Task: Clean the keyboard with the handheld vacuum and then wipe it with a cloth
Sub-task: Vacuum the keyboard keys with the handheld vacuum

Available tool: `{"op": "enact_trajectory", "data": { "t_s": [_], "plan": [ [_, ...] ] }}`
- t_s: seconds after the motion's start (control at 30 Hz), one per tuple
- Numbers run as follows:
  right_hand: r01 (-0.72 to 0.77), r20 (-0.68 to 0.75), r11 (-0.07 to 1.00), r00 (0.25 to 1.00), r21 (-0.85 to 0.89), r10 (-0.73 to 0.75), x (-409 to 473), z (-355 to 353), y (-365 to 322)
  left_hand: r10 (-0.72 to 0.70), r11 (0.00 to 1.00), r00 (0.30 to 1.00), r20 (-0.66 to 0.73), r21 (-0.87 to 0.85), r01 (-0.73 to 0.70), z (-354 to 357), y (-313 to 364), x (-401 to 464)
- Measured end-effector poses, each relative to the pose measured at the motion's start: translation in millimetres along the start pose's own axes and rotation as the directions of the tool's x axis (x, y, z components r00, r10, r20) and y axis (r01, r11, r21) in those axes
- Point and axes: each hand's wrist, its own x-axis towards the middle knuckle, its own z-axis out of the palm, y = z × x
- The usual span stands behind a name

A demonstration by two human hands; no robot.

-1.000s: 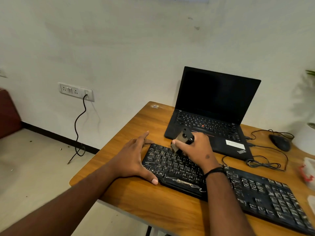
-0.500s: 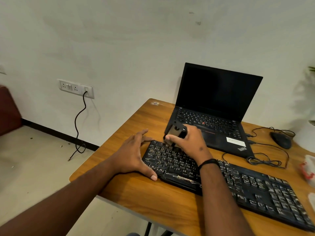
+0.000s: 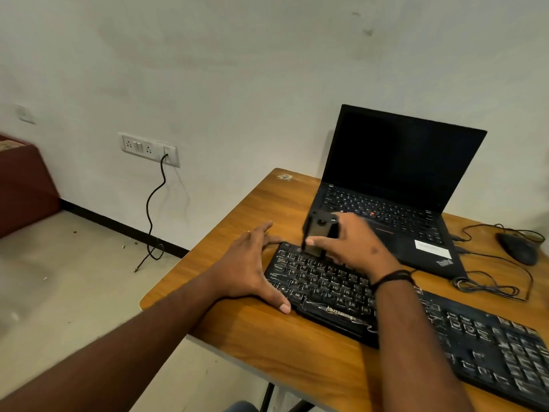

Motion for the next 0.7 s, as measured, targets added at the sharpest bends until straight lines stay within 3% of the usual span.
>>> {"op": "enact_trajectory", "data": {
  "t_s": [0.1,0.3,0.53,0.7],
  "plan": [
    [-0.034,-0.023,0.999,0.999,0.022,0.035,-8,-13,7,0.002,1.0,1.0,0.004,-0.008,-0.002,-1,1,0],
    [0.137,-0.034,0.99,0.99,0.019,-0.136,12,40,-21,-0.032,0.999,0.999,-0.009,-0.001,0.032,2,-3,2],
    [-0.032,-0.057,0.999,0.998,0.028,0.034,-9,-13,17,-0.001,1.0,1.0,0.0,-0.001,0.001,0,-1,1],
    [0.059,-0.091,0.997,0.994,0.051,-0.054,-3,24,-6,-0.002,1.0,1.0,-0.002,0.01,0.002,1,0,1]
  ]
}}
